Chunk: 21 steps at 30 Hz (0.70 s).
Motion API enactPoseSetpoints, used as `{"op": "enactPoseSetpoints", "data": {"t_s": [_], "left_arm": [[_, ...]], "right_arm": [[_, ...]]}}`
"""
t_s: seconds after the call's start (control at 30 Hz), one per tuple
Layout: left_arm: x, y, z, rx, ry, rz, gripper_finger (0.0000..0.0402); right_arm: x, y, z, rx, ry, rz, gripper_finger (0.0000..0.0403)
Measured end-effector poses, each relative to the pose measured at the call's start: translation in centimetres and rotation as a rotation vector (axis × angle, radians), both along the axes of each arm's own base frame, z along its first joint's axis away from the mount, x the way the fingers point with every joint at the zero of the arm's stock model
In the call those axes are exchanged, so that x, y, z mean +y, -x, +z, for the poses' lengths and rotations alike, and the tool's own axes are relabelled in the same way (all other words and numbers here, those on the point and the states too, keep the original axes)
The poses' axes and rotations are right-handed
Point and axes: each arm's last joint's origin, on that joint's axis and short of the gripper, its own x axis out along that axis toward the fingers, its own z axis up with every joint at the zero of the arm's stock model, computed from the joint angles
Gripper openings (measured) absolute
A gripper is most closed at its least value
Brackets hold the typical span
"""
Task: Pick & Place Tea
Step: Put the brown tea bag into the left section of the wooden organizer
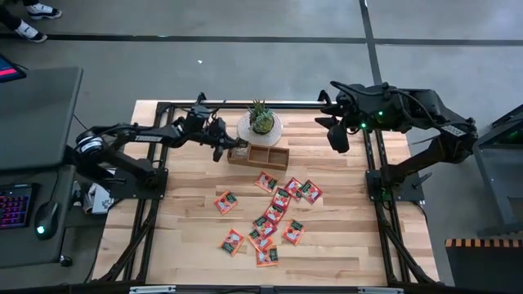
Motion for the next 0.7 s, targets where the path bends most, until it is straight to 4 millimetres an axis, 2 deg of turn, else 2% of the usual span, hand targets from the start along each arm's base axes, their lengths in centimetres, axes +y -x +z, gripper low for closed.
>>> {"op": "enactPoseSetpoints", "data": {"t_s": [0.2, 0.7], "left_arm": [[0.3, -0.2, -1.3, 0.055, -0.001, 0.021, 0.0000], [0.5, -0.3, -1.3, 0.066, -0.074, 0.061, 0.0000]], "right_arm": [[0.0, 0.0, 0.0, -0.009, -0.020, -0.013, 0.0161], [0.0, 0.0, 0.0, -0.015, -0.029, -0.022, 0.0161]]}}
